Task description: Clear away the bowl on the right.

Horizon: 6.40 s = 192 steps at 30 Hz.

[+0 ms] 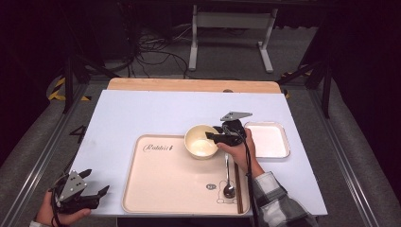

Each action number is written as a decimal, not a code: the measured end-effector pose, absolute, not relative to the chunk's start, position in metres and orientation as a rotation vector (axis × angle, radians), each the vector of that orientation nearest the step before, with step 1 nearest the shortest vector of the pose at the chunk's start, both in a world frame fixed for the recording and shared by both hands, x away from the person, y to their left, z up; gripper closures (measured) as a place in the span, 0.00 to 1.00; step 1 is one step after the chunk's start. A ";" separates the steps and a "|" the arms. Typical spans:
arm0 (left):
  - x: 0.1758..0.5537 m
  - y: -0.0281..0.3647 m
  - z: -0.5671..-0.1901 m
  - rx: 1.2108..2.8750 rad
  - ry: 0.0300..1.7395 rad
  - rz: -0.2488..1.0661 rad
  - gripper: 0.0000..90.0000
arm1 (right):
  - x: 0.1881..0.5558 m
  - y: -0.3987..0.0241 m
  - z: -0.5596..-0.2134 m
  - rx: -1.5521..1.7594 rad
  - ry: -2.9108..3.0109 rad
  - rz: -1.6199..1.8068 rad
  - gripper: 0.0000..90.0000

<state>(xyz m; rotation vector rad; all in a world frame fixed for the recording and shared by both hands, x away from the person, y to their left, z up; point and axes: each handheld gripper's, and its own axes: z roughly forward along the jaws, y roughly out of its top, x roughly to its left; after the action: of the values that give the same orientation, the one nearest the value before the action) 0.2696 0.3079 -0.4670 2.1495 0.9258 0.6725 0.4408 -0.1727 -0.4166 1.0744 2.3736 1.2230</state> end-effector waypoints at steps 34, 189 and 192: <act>0.280 0.300 -0.466 2.164 0.892 0.664 0.21 | 0.413 -0.197 -0.393 0.863 2.368 1.131 0.39; 0.283 0.302 -0.466 2.165 0.893 0.651 0.20 | 0.396 -0.439 -0.419 1.668 1.695 1.312 0.99; 0.283 0.302 -0.466 2.162 0.891 0.652 0.20 | 0.395 -0.438 -0.418 1.664 1.685 1.318 0.99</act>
<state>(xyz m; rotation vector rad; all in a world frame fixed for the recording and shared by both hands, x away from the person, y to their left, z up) 0.2827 0.3015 -0.4658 2.1619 0.8909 0.6516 0.3954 -0.4385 -0.4178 1.6640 1.6846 1.3176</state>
